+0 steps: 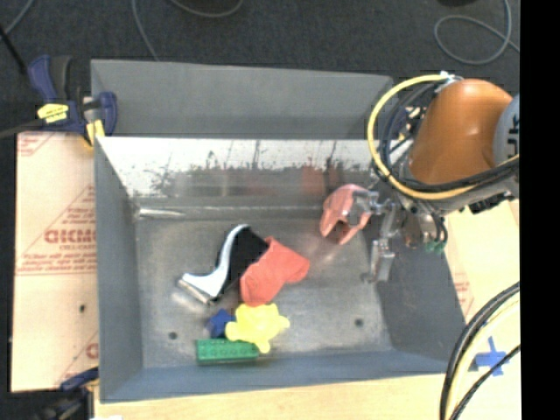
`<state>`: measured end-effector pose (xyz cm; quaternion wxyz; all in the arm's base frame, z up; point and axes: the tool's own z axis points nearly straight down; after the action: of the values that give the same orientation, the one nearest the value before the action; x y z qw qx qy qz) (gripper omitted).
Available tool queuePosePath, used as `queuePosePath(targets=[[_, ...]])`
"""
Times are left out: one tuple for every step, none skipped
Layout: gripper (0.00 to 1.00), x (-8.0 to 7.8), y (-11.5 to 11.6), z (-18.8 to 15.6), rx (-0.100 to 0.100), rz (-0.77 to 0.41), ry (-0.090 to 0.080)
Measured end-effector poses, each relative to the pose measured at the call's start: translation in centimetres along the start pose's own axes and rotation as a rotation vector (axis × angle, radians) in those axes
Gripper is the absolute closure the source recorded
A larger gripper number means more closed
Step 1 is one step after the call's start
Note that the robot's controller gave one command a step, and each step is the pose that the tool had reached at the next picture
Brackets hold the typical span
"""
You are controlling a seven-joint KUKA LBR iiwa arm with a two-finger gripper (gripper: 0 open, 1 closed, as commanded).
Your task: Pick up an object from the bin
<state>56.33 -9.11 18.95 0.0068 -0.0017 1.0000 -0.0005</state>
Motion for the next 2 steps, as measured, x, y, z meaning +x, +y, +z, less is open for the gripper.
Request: queuePosePath(targets=[[0.00,0.1,0.0,0.4,0.000,0.000,0.004],[0.00,-0.8,1.8,2.5,0.005,-0.084,-0.008]])
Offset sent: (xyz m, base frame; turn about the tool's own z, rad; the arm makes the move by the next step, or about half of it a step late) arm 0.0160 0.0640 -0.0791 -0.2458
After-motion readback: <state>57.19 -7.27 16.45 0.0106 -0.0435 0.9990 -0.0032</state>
